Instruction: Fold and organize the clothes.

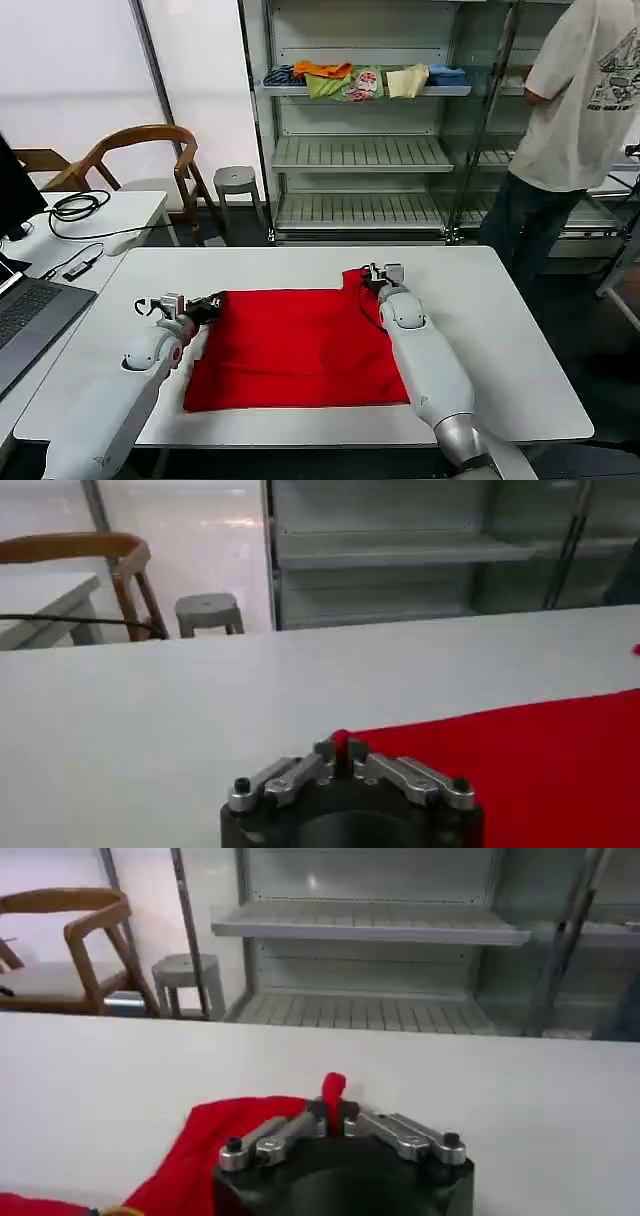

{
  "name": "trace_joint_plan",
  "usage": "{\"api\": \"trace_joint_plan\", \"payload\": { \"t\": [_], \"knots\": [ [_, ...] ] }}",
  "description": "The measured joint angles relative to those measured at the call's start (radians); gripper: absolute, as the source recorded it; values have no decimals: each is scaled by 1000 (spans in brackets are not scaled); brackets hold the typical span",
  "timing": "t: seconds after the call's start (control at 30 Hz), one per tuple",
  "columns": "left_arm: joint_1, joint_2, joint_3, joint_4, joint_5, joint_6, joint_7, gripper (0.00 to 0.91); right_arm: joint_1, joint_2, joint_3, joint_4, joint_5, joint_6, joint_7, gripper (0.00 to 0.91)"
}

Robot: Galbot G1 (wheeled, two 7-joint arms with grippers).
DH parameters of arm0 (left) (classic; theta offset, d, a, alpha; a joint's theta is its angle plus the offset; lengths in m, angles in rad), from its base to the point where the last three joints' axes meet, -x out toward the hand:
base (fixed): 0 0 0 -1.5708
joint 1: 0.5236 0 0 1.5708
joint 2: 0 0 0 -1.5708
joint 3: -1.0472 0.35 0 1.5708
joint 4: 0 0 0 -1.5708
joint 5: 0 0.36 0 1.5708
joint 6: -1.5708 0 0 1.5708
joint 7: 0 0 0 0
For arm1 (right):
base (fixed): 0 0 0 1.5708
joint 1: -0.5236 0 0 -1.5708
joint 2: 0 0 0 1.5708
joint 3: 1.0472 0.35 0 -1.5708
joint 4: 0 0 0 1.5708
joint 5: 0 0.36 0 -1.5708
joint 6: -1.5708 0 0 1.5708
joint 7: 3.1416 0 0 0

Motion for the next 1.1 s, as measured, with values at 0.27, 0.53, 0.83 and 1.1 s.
{"api": "trace_joint_plan", "payload": {
  "t": [0.27,0.53,0.83,1.1],
  "knots": [
    [25,22,-16,-40,-18,-11,6,20,-46,-32,-19,99,33,-32,20,0],
    [106,41,-60,-142,-40,-19,3,20,-155,-65,-26,293,67,-70,39,0],
    [224,53,-118,-269,-54,-25,-4,20,-282,-103,-18,507,78,-99,50,0],
    [296,75,-169,-320,-64,-37,-1,20,-370,-139,-2,633,72,-101,49,0]
  ]
}}
